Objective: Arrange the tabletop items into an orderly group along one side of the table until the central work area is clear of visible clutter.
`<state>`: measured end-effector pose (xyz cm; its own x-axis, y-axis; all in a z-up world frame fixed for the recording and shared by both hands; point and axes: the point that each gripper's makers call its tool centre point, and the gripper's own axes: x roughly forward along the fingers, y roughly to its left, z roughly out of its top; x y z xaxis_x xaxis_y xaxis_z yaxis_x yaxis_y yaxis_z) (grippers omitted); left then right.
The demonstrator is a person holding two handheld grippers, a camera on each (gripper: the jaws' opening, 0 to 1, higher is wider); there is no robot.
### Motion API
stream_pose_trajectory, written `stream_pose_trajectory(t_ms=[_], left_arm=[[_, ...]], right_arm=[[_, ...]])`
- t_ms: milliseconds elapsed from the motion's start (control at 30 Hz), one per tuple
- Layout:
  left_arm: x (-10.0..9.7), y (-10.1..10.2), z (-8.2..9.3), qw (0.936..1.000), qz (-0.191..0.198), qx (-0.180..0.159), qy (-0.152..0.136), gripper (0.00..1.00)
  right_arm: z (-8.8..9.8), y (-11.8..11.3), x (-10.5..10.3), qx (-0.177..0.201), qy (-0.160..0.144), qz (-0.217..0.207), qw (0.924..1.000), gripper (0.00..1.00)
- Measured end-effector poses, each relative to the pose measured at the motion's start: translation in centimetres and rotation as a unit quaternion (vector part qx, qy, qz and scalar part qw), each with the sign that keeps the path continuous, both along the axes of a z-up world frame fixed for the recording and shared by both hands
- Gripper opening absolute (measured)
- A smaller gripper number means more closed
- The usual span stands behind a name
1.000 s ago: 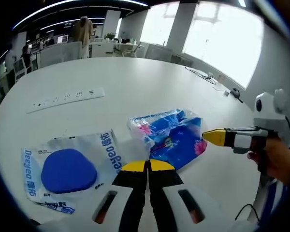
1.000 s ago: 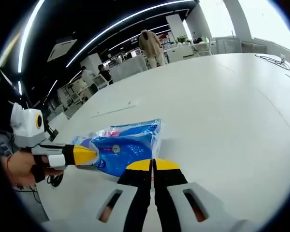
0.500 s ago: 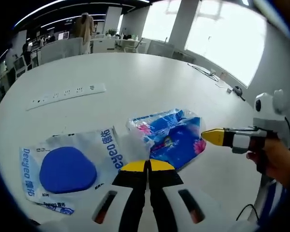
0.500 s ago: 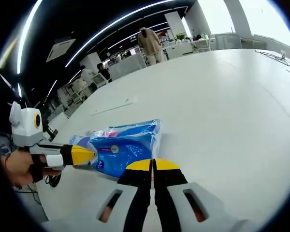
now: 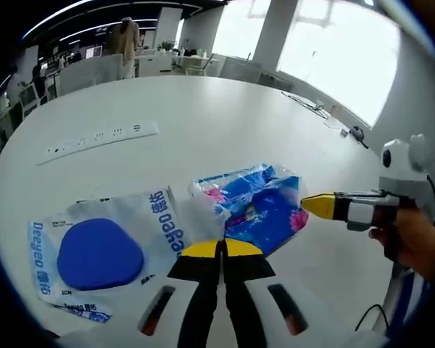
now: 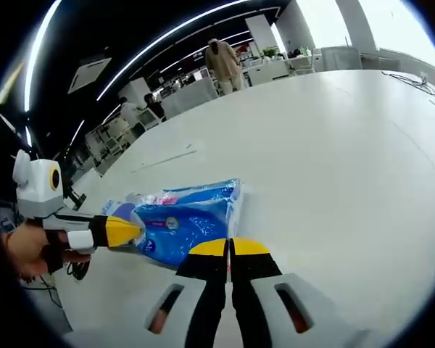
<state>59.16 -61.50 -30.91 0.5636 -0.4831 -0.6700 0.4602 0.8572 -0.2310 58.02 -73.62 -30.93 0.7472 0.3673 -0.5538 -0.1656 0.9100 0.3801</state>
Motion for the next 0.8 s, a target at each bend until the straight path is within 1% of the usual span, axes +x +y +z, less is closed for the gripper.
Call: stream_pose_trajectory(t_ms=[800], left_arm=[[-0.14,-0.10,-0.23,1.0000,-0.002,0.004,0.005,0.00]], right_arm=[[-0.69,0.09,-0.25,0.006,0.009,-0.004,0.9999,0.00]])
